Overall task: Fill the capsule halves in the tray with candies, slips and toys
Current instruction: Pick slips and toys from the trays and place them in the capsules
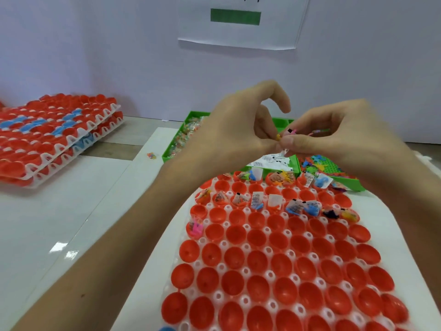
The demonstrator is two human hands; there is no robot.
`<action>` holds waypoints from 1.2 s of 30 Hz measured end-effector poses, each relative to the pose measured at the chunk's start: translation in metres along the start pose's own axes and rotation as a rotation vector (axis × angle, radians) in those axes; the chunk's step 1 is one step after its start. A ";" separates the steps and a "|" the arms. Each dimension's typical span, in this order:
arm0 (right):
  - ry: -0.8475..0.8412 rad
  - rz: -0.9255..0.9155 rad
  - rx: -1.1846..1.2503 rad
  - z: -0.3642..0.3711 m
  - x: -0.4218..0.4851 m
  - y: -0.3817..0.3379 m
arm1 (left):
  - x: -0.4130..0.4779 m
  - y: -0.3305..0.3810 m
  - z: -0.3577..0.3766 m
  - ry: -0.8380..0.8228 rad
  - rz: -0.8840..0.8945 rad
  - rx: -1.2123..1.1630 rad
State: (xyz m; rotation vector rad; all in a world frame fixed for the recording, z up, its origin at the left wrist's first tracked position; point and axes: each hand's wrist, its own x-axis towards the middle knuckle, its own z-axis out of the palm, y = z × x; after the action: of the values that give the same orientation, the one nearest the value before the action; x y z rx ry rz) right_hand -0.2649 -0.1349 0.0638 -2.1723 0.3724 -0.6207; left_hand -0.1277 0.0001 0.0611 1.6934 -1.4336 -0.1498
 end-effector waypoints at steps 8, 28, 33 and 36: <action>-0.139 0.085 0.061 0.046 -0.025 0.003 | -0.002 -0.017 -0.031 -0.502 -0.166 0.319; -0.326 -0.011 -0.388 0.106 -0.030 -0.003 | -0.005 -0.024 -0.075 -0.262 -0.206 0.340; -0.403 0.001 -0.455 0.112 -0.032 -0.002 | -0.004 -0.024 -0.074 -0.268 -0.200 0.344; -0.434 0.031 -0.433 0.113 -0.029 0.000 | -0.004 -0.024 -0.074 -0.270 -0.195 0.340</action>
State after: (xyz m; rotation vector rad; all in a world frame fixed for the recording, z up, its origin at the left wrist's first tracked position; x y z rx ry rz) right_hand -0.2271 -0.0487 -0.0059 -2.6265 0.3235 -0.0351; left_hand -0.0674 0.0422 0.0880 2.1594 -1.5524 -0.2623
